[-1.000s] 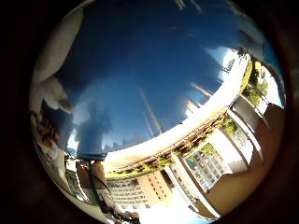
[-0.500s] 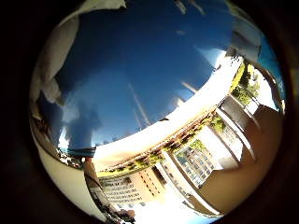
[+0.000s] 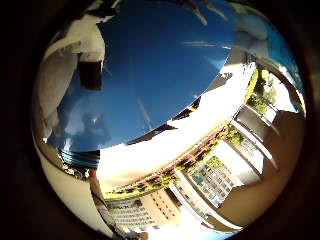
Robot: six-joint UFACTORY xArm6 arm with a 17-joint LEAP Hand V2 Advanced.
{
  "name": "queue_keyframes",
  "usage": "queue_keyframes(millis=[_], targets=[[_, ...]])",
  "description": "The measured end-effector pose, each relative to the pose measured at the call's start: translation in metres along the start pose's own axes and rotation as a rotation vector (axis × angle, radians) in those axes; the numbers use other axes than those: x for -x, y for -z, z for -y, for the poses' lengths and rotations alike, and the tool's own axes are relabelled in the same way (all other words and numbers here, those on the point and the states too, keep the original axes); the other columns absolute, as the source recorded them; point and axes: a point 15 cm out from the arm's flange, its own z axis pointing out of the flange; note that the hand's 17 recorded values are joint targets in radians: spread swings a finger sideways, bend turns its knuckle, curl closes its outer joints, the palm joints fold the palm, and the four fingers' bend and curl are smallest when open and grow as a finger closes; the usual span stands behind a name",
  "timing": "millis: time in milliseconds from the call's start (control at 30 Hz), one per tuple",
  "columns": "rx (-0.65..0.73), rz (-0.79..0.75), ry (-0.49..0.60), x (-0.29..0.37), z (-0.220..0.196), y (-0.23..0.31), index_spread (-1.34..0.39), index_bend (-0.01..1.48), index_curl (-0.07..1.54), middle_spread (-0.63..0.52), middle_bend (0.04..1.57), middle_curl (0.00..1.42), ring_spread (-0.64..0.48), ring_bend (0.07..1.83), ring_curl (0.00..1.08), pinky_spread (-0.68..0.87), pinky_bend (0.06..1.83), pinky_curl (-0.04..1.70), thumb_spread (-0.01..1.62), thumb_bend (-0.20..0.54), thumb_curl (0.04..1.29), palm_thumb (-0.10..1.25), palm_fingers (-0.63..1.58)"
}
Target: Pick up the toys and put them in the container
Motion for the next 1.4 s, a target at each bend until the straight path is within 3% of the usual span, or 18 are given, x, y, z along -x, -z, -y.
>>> queue_keyframes(millis=[300, 500, 733, 900, 1100, 1400], targets=[[0.005, 0.041, 0.044, 0.052, -0.084, 0.077, -1.04, 0.79, 0.53, -0.36, 1.16, 1.17, -0.14, 1.46, 0.92, 0.14, 1.51, 0.91, 1.03, -0.014, 0.74, 1.0, 0.75], [-0.141, -0.007, 0.097, 0.096, -0.116, 0.165, -1.08, 0.81, 0.7, -0.34, 1.21, 1.21, -0.15, 1.51, 0.92, 0.13, 1.56, 0.96, 1.03, -0.014, 0.79, 0.98, 0.7], [-0.391, 0.059, 0.206, 0.165, -0.115, 0.249, -1.11, 0.78, 0.86, -0.33, 1.25, 1.22, -0.14, 1.56, 0.91, 0.12, 1.61, 0.98, 1.03, -0.009, 0.84, 1.0, 0.67], [-0.561, 0.088, 0.235, 0.221, -0.08, 0.292, -1.14, 0.75, 0.98, -0.32, 1.27, 1.22, -0.14, 1.58, 0.9, 0.12, 1.65, 0.97, 1.02, -0.012, 0.87, 1.0, 0.67], [-0.824, 0.098, 0.237, 0.277, -0.008, 0.355, -1.15, 0.7, 1.12, -0.31, 1.29, 1.22, -0.13, 1.6, 0.88, 0.12, 1.67, 0.96, 1.02, -0.013, 0.9, 1.0, 0.66], [-0.916, 0.146, 0.212, 0.35, 0.143, 0.352, -1.15, 0.66, 1.26, -0.29, 1.31, 1.21, -0.13, 1.61, 0.87, 0.12, 1.68, 0.94, 1.0, -0.034, 0.91, 0.91, 0.66]])
